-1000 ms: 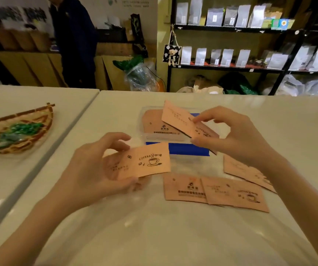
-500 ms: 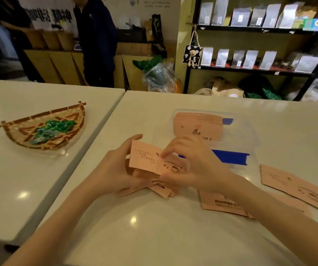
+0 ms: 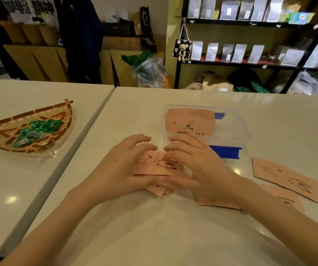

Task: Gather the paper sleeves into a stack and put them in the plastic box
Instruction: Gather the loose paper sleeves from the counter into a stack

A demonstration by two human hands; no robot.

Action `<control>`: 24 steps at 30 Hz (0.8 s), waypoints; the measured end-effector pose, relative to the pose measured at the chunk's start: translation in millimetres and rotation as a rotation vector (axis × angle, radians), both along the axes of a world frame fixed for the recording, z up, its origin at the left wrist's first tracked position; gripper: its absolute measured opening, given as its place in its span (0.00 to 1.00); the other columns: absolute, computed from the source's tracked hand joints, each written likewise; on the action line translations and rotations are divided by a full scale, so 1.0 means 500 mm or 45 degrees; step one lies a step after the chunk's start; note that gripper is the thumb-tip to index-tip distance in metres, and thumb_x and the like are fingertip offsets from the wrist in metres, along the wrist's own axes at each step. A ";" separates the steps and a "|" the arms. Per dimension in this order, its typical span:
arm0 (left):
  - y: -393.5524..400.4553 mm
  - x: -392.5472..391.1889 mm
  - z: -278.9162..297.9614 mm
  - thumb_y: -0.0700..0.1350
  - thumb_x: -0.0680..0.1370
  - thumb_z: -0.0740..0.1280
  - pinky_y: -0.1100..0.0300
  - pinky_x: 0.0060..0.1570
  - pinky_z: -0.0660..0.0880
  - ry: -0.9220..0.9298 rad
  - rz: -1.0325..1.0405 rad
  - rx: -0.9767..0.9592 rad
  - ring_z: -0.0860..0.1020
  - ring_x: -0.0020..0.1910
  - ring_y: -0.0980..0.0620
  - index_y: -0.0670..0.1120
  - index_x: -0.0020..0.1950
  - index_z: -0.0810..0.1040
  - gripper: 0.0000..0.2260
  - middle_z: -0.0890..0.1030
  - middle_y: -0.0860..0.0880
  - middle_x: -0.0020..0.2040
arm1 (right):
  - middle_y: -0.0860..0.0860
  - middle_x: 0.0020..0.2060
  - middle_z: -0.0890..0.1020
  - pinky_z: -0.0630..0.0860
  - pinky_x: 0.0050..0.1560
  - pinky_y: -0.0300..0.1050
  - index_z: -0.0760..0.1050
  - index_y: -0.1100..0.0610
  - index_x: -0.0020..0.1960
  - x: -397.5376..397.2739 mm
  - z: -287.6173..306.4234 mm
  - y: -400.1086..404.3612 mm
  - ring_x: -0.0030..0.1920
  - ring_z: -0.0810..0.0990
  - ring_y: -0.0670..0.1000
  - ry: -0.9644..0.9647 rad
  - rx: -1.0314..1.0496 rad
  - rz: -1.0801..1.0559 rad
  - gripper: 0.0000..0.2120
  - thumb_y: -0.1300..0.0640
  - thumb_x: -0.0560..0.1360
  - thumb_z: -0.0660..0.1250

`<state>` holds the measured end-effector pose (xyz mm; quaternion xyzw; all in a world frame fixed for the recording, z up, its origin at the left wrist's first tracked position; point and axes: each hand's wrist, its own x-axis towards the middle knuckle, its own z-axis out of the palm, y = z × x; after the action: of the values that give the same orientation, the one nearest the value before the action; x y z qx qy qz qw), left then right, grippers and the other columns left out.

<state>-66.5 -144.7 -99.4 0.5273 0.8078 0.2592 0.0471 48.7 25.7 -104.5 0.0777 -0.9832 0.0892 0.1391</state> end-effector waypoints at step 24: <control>0.199 0.184 -0.043 0.69 0.66 0.50 0.63 0.65 0.33 0.366 -0.371 -0.355 0.35 0.67 0.64 0.50 0.72 0.52 0.38 0.47 0.56 0.75 | 0.43 0.73 0.55 0.36 0.68 0.40 0.56 0.44 0.70 0.319 -0.030 0.200 0.72 0.44 0.42 -0.476 -0.125 -0.523 0.39 0.32 0.64 0.63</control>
<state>25.3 -45.2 -120.8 0.6580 0.7497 0.0579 0.0408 208.2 125.6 -119.4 -0.1478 -0.9814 0.1194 -0.0259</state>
